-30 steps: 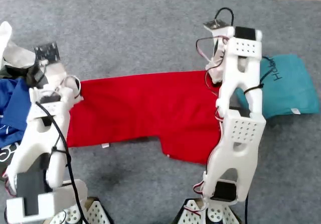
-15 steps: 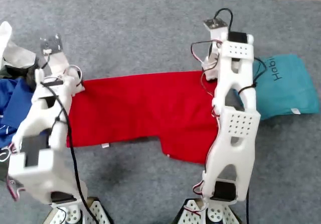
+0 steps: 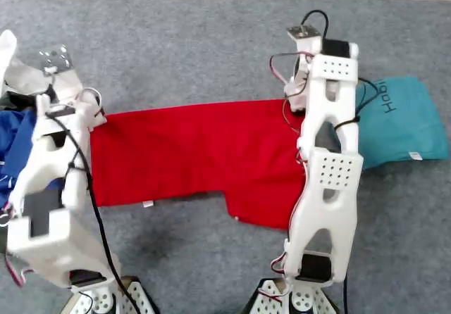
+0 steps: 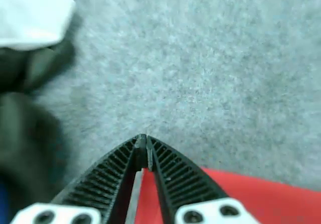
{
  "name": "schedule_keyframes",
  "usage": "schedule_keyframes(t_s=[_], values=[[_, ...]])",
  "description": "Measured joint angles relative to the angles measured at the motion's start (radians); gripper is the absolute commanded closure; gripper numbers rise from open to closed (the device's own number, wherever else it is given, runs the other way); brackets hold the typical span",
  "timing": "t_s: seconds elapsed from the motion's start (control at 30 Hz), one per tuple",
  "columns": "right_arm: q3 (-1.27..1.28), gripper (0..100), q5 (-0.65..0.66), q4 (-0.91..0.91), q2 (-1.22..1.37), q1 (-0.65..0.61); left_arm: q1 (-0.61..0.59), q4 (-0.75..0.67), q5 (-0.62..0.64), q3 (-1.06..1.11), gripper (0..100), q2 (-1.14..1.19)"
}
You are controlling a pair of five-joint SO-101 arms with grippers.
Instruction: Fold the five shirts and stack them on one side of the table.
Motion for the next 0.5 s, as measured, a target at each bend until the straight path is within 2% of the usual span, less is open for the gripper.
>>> schedule_keyframes(t_s=[0.13,0.2,0.37,0.5], values=[[0.035,98.4,0.009,0.017,-0.092,0.0,0.005,0.276,-0.032,0.014,97,-0.227],[0.11,98.4,0.011,0.017,-0.164,0.0,0.028,0.356,-0.04,0.069,97,-0.318],[0.387,98.4,0.011,0.011,-0.322,0.0,0.051,0.328,-0.041,0.281,97,-0.404],[0.583,98.4,0.011,-0.072,-0.35,0.0,0.052,0.328,-0.041,0.315,97,-0.356]])
